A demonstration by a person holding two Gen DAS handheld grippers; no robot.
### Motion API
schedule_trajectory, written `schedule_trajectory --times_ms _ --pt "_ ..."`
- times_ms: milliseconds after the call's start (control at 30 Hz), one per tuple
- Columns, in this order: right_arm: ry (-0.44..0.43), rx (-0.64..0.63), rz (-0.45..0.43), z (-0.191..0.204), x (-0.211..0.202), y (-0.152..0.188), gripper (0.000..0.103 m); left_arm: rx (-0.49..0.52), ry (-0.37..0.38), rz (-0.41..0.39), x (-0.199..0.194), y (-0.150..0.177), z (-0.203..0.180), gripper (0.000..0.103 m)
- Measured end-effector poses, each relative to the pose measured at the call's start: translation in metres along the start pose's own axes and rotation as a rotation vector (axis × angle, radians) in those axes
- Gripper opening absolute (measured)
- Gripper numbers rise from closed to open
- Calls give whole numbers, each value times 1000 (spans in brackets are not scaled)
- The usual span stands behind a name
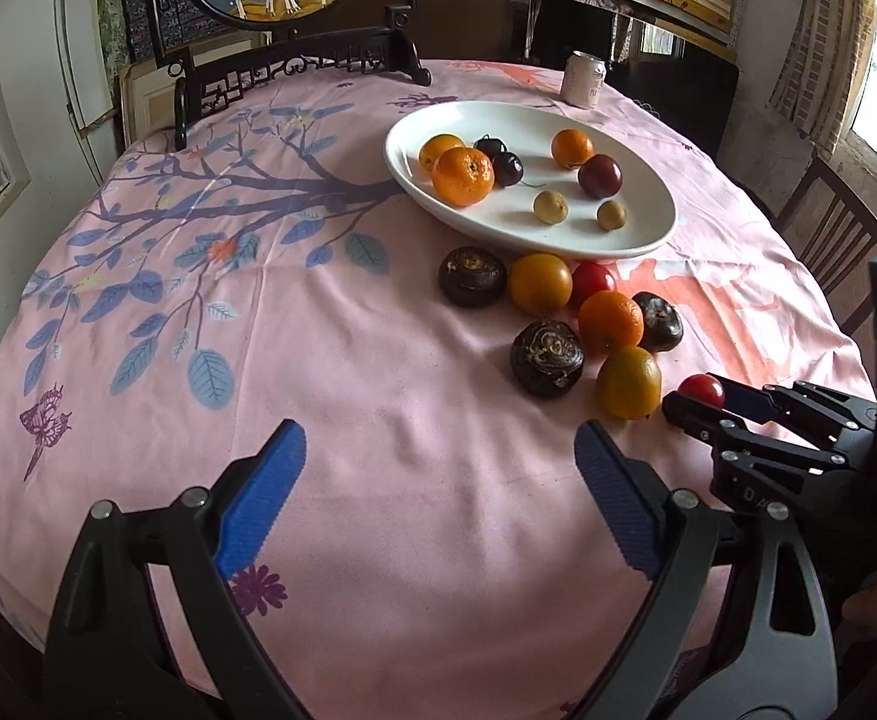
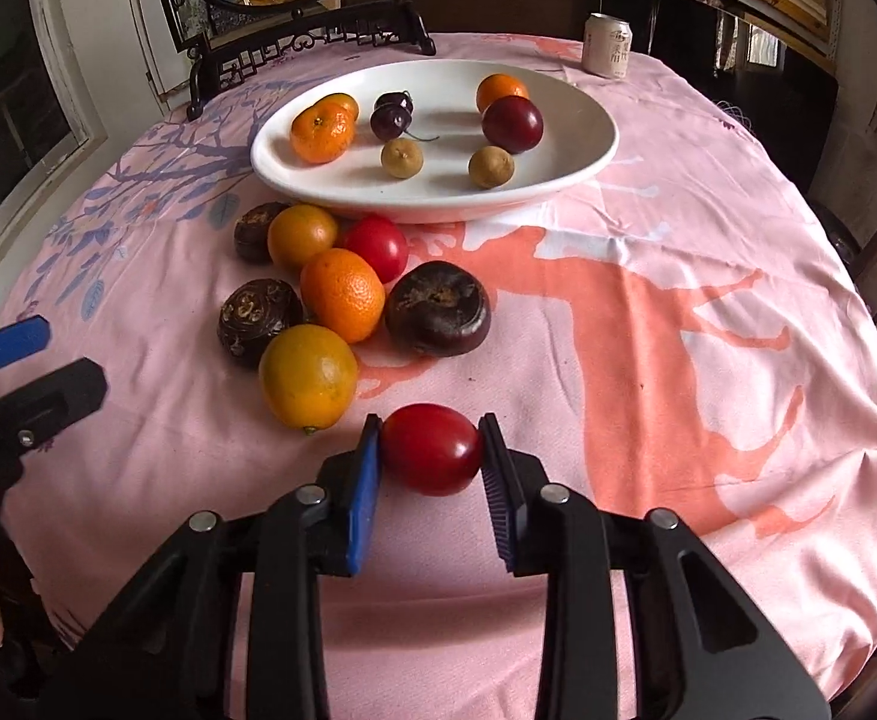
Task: Organize fruits
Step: 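Grasp a red tomato with the right gripper while the left grasps a dark passion fruit, then lower the tomato and passion fruit onto the white plate while opening both grippers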
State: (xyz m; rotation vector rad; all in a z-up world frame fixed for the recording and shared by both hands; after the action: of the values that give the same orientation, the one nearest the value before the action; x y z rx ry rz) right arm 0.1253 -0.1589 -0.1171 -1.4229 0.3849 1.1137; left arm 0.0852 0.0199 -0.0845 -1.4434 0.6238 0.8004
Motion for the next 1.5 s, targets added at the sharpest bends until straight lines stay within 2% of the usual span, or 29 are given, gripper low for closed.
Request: schedule_trajectory --times_ms 200,400,467,633,700,733,867,1133,1500 --pt "27 24 -35 -10 -21 3 33 39 -4 49 31 -7 -21 93" --pt "11 46 -63 -22 -36 9 33 68 -31 84 55 -13 -40 90" --pt "5 59 -72 -27 -39 9 33 77 -28 94 61 -15 -46 80" --pt "-16 96 -79 -39 -43 10 33 91 -16 61 63 -24 -60 54" --pt "-21 105 -81 -41 -44 11 33 104 -15 48 64 -26 -66 47" --pt "-24 109 -82 -42 -45 11 33 104 -10 46 64 -27 -68 40" --pt "-25 107 -95 -41 -50 12 33 64 31 51 54 -25 -63 39" --pt "-37 92 -105 -31 -51 10 33 19 77 0 16 -22 -45 39" --pt "-49 63 -83 -18 -43 -6 33 -5 83 -48 -3 -36 -20 39"
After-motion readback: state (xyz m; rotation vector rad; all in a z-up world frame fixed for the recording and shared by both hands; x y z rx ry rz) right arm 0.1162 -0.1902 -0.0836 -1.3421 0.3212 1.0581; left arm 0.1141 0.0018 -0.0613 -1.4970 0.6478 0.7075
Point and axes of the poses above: each gripper's, at about its wrist camera, not at the fingertips, and x roughly the way its jaws point, z to its left, y to its underside, the point moved 2 cm from there along x, roughly the way its jaws point, and after that the axes turned 7 degrees about -y, right-handed, at the moved point
